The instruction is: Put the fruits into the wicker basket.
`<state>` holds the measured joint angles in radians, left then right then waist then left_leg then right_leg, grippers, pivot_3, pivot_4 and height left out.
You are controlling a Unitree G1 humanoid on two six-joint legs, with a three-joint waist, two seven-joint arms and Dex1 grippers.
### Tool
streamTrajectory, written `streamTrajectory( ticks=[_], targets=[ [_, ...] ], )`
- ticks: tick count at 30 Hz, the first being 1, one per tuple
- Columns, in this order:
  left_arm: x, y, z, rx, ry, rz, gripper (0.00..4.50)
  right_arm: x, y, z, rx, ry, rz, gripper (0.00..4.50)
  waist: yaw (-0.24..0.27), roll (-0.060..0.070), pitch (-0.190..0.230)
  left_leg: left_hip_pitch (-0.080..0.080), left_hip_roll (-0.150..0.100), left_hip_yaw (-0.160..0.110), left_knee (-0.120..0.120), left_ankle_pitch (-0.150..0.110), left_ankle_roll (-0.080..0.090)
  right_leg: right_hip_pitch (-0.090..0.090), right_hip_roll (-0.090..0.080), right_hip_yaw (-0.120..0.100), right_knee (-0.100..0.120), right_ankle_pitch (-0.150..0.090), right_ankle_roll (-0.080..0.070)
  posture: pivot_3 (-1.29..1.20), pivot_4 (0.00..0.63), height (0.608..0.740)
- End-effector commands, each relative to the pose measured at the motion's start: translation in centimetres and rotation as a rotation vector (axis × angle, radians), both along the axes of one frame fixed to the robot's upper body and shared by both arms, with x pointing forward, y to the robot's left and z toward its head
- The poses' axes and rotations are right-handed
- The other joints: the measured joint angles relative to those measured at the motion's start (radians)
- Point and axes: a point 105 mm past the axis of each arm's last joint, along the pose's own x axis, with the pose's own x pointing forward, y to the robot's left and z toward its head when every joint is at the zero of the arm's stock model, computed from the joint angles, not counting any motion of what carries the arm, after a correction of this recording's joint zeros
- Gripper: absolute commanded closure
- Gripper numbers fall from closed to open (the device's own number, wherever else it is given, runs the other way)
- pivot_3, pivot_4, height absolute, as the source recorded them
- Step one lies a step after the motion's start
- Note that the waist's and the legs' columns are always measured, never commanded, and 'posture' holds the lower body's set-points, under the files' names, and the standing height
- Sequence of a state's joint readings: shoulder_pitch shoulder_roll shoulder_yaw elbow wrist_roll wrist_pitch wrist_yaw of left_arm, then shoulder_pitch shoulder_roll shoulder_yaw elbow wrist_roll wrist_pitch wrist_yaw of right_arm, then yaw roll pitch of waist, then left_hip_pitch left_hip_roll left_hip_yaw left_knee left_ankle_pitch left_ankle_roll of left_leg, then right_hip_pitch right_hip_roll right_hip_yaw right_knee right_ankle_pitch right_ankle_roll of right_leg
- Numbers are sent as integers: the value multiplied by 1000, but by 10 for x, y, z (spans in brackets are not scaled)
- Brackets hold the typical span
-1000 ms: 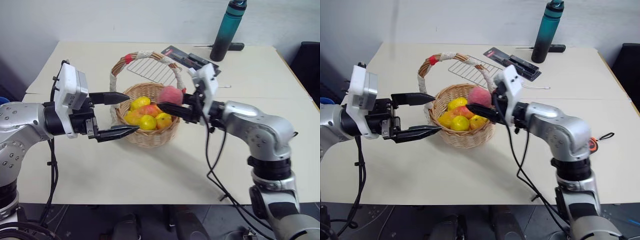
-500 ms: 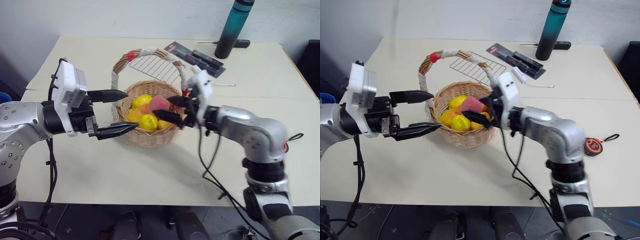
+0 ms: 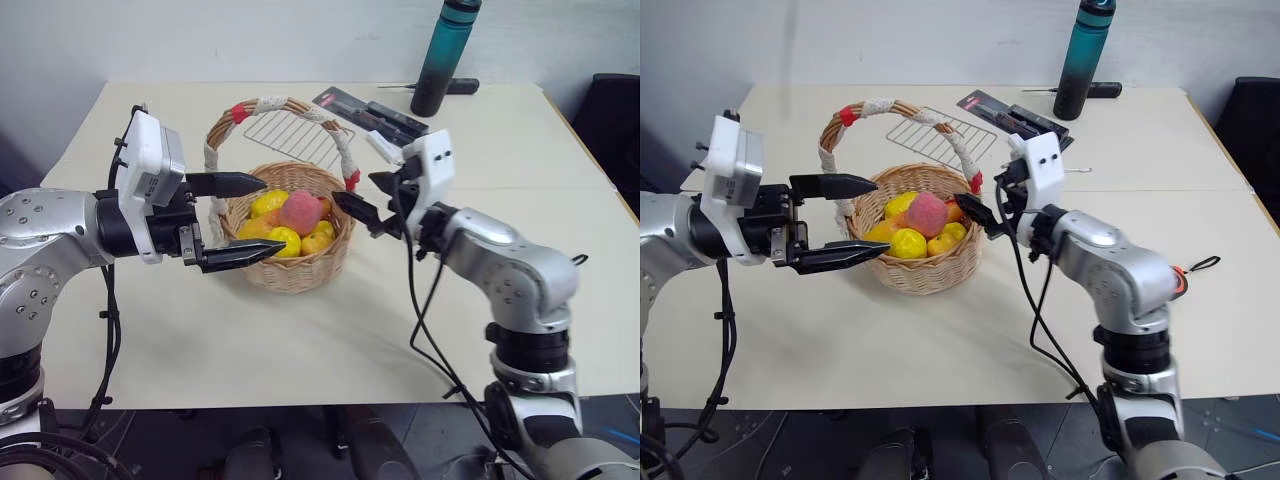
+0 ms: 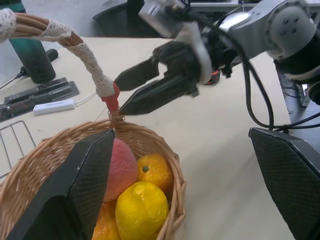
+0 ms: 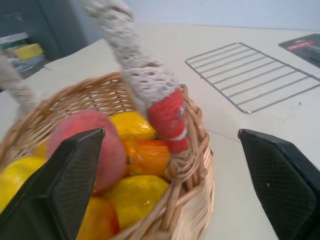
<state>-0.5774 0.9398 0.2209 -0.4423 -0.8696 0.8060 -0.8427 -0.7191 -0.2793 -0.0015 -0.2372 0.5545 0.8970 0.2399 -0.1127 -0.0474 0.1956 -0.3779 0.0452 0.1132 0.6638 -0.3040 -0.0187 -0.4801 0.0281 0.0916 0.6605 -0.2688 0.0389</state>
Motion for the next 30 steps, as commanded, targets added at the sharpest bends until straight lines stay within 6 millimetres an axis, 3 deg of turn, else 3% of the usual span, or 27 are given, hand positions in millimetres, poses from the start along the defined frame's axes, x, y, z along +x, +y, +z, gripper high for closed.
streamTrajectory(
  ticks=[1,9,10,12,15,21,26,30],
  targets=[
    [0,1,7,-5,-43,0,0,7,0,11,1,-99,-47,1337,1,0,0,0,0,0,0,0,0,0,0,0,0,0,0,0,150,740],
    [4,0,7,-28,-61,8,0,2,5,10,1,-142,-22,4161,2,0,0,-1,0,1,0,-1,0,-1,-1,0,-1,0,0,0,150,740],
    [4,0,7,-30,-61,7,0,2,4,11,6,-146,-26,4321,1,0,0,-1,0,1,0,-1,0,-1,-1,0,-1,0,0,0,150,740],
    [5,-2,7,-31,-64,1,0,-4,-4,22,14,-206,-31,4351,2,0,0,-1,0,1,0,-1,0,-1,-1,0,0,0,0,0,150,740],
    [10,-3,10,-37,-95,15,0,-19,-33,50,45,-313,-23,4351,7,0,0,-1,0,1,0,0,0,-1,-1,0,0,0,0,0,150,740],
    [14,-3,16,-74,-111,17,0,-30,-140,83,-128,-385,-202,4351,35,0,0,-3,-1,0,1,-2,3,0,-2,-2,-4,0,1,0,150,740],
    [13,-6,14,-91,-105,2,0,-27,-209,75,-205,-343,-377,4351,25,0,0,0,-1,0,1,-4,7,2,-1,-1,-5,0,1,0,150,740],
    [13,-10,10,-100,-94,-12,0,-19,-229,56,-196,-315,-443,4351,16,0,0,4,-1,4,0,-3,5,3,0,3,-1,0,2,0,150,740]
  ],
)
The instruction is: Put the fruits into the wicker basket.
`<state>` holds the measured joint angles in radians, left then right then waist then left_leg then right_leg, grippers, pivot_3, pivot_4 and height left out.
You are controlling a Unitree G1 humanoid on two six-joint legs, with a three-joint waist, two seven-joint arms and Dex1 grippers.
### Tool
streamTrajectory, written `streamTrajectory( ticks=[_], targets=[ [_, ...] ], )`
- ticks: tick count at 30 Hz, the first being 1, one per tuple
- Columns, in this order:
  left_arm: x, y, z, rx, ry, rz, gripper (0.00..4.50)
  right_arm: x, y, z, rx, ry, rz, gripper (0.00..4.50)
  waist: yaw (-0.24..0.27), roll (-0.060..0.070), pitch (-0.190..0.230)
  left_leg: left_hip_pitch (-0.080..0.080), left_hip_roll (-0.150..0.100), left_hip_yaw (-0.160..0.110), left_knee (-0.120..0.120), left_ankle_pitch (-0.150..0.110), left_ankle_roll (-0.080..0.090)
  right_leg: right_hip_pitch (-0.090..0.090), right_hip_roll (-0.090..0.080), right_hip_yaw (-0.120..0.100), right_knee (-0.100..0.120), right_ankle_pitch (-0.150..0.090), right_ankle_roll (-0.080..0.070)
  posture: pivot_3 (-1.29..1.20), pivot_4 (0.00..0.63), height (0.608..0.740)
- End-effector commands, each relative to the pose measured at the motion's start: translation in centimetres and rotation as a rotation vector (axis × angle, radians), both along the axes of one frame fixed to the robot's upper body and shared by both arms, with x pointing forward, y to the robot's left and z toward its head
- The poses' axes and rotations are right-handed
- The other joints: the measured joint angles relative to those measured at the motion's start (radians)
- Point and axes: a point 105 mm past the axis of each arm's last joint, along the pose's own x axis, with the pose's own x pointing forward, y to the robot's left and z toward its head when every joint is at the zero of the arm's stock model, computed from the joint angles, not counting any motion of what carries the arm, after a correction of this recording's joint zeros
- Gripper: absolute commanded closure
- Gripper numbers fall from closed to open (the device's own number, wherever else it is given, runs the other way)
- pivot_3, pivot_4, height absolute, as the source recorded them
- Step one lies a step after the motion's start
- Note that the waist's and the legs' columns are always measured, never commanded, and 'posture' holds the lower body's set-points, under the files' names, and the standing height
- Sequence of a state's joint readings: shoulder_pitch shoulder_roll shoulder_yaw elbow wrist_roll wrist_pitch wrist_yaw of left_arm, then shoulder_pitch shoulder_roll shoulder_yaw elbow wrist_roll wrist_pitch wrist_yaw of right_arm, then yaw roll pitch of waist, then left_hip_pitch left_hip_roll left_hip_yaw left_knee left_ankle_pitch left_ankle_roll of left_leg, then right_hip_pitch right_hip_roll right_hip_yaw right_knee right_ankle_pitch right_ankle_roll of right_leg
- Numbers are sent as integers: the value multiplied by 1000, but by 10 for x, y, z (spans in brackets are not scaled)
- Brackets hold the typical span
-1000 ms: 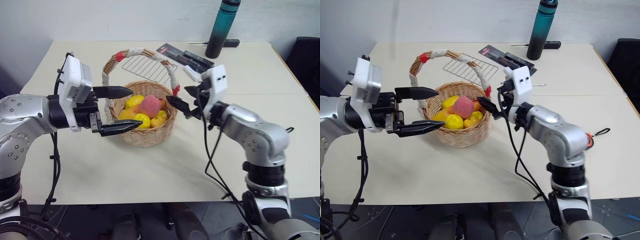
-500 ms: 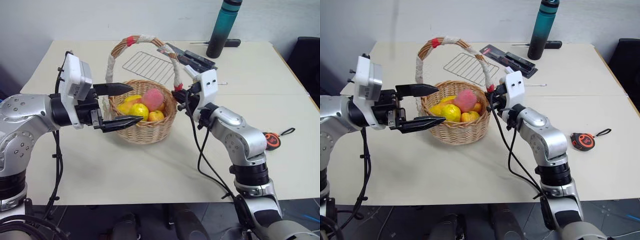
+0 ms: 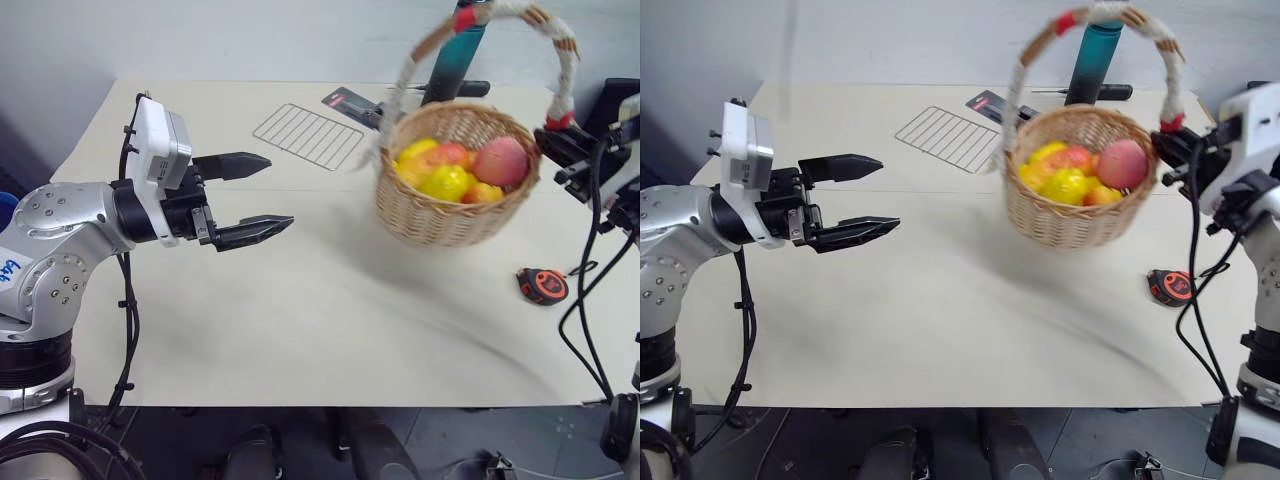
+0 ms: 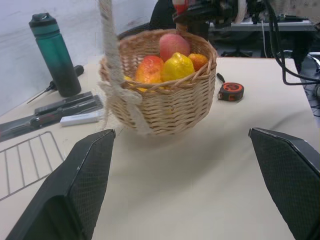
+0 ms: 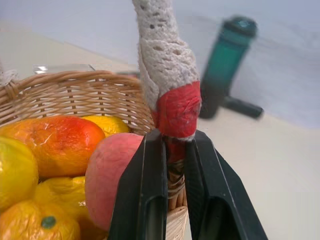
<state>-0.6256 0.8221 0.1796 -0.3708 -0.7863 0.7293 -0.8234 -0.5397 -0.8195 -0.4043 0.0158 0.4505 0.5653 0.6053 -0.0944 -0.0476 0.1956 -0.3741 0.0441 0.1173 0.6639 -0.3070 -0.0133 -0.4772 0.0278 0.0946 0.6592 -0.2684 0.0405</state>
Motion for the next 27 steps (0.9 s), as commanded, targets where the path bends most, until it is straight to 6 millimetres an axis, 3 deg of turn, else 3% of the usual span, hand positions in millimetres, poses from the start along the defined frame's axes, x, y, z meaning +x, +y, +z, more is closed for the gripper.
streamTrajectory(
  ticks=[1,3,9,12,16,22,27],
  targets=[
    [-5,-4,6,-12,-41,-27,0,-2,-10,10,4,-100,-32,4351,-4,0,0,0,0,0,0,1,-1,0,0,0,1,0,0,0,150,740],
    [-6,-6,7,-37,-24,-41,0,1,-14,-4,15,-87,-52,4351,-7,0,0,1,0,0,0,3,-5,0,1,2,2,0,0,0,150,740],
    [-12,-4,6,-59,20,-86,0,-11,-23,-19,75,-53,-8,2308,-7,0,0,2,1,0,-1,4,-5,1,1,2,2,0,0,0,150,740],
    [-14,-2,4,-60,42,-96,0,-22,-37,-22,51,-20,-24,1294,-3,0,0,2,0,0,-1,4,-5,1,1,2,2,0,0,0,150,740],
    [-19,5,-5,-24,95,-126,0,-54,-64,-16,-15,82,0,13,8,1,0,4,0,0,-1,3,-5,2,1,2,2,0,0,0,150,740],
    [-19,21,-12,52,121,-131,0,-117,-94,1,-3,321,170,13,9,0,1,11,0,-1,-1,0,1,12,2,0,-3,-2,1,0,150,740],
    [-12,26,-10,81,91,-125,0,-125,-85,2,23,328,237,13,-3,-1,1,27,3,-3,-3,-3,3,34,4,-2,-14,-4,3,0,150,740]
  ],
)
